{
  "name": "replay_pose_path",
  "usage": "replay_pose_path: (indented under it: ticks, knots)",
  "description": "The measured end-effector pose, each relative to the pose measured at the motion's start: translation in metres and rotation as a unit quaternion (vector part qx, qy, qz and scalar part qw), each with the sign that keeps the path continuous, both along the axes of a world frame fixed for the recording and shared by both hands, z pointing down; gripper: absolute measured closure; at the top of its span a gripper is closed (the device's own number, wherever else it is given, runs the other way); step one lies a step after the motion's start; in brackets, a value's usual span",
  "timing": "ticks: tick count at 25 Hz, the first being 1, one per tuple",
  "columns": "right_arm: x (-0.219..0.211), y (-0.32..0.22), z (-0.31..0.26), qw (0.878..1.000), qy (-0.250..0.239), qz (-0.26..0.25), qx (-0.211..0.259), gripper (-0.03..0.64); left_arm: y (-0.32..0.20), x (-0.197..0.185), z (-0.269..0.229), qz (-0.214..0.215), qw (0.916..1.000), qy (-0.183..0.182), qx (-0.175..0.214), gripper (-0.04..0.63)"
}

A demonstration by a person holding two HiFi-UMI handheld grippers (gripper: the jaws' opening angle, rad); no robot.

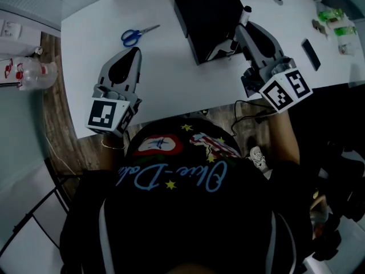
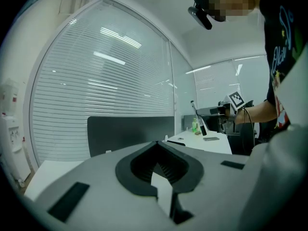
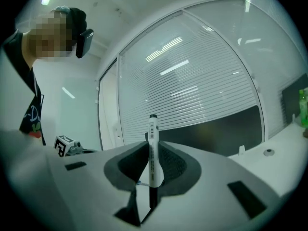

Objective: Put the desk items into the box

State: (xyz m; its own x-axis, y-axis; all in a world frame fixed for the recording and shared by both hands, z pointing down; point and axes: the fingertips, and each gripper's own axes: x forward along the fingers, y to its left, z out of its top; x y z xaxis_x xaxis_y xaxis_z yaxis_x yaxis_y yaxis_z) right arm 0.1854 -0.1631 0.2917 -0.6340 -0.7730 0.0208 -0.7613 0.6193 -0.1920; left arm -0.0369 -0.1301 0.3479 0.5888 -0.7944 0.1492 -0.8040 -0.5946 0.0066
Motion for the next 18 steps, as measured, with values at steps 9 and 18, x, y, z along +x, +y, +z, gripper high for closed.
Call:
replay_pose_path:
  ticks: [9,18]
  knots:
    - [0.025,-0.014,0.027,0.996,-0.055,0.055,-0.042,0.543,-0.003,0.003,-0.001,-0.009,0.9999,-0.010,0.004,0.588]
    - [0.043,-0.023,0.066,0.984,-0.089,0.115,-0.104,0.543,-0.016,0.001,-0.007,-0.010,0.9996,-0.024,0.012,0.588]
